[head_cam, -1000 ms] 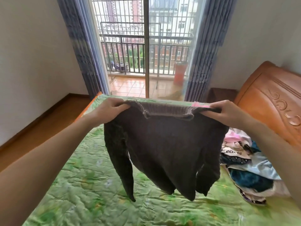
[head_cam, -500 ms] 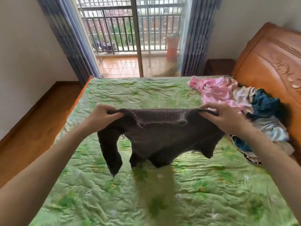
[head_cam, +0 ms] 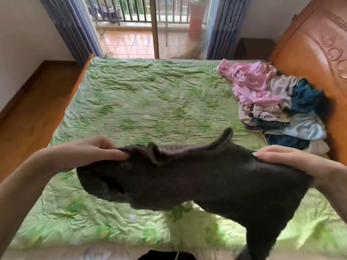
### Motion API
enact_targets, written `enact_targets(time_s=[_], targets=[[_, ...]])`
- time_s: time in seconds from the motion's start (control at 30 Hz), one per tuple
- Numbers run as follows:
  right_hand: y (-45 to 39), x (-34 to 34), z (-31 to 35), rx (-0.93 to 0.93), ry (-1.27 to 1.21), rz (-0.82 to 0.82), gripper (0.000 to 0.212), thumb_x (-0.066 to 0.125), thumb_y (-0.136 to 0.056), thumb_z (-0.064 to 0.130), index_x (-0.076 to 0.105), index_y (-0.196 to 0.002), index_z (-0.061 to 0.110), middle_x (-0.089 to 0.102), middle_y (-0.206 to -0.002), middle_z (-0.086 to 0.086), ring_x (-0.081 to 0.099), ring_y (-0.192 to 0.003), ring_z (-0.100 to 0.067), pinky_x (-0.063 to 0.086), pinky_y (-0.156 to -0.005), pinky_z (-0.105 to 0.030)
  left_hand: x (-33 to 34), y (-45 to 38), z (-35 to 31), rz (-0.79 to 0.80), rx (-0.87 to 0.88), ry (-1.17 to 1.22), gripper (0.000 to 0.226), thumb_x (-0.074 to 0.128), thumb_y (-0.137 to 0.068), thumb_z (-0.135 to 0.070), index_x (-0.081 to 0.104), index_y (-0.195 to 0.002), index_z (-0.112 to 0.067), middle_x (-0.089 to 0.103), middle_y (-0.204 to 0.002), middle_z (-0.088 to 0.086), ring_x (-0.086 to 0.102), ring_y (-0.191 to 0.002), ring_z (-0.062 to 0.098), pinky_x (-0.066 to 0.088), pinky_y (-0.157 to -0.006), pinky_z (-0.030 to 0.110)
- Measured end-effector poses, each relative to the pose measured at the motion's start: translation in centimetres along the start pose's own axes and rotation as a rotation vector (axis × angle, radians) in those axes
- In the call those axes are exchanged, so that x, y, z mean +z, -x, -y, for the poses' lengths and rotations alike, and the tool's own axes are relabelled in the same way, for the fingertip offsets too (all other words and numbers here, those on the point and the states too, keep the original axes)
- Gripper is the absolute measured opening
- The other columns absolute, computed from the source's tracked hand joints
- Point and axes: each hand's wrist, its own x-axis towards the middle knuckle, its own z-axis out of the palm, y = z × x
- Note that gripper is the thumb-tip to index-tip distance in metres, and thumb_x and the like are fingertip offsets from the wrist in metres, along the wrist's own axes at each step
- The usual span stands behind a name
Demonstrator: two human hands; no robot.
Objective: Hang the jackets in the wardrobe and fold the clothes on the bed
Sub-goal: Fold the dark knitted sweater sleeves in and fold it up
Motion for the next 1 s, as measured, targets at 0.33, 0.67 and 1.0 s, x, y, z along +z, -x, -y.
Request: enact_targets(time_s=[0.33, 0.67, 1.0], targets=[[-16.3, -3.2, -3.9, 0.114, -0.036, -0.125, 0.03, 0.061, -0.099, 0.031, 0.077, -0.114, 0.011, 0.079, -0.108, -0.011, 0.077, -0.094, -0.021, 0.063, -0.074, -0.026, 1.1, -16.3, 4.7, -0.27, 0.028, 0.014, 0.054, 0.062, -0.095, -0.063, 0.08, -0.096, -0.012, 0.079, -0.088, 0.001, 0.068, -0.079, 0.011, 0.049, -0.077, 0.032], [-36.5, -7.0, -12.7, 0.004, 0.48, -0.264, 0.034, 0.06, -0.103, 0.039, 0.064, -0.092, 0.007, 0.064, -0.08, -0.003, 0.053, -0.071, -0.013, 0.042, -0.061, -0.018, 1.9, -35.3, 12.4, -0.463, -0.061, -0.232, 0.042, 0.062, -0.101, -0.042, 0.052, -0.067, -0.019, 0.053, -0.065, 0.0, 0.05, -0.065, 0.021, 0.035, -0.059, 0.036], [-54.9, -11.9, -14.2, -0.135, 1.123, -0.426, 0.03, 0.051, -0.102, 0.052, 0.048, -0.103, 0.022, 0.067, -0.087, -0.008, 0.067, -0.081, -0.035, 0.047, -0.065, -0.043, -1.7, -52.8, 17.2, -0.567, 0.039, -0.447, 0.02, 0.045, -0.11, -0.032, 0.048, -0.103, -0.014, 0.067, -0.098, 0.015, 0.064, -0.089, 0.039, 0.045, -0.071, 0.044]])
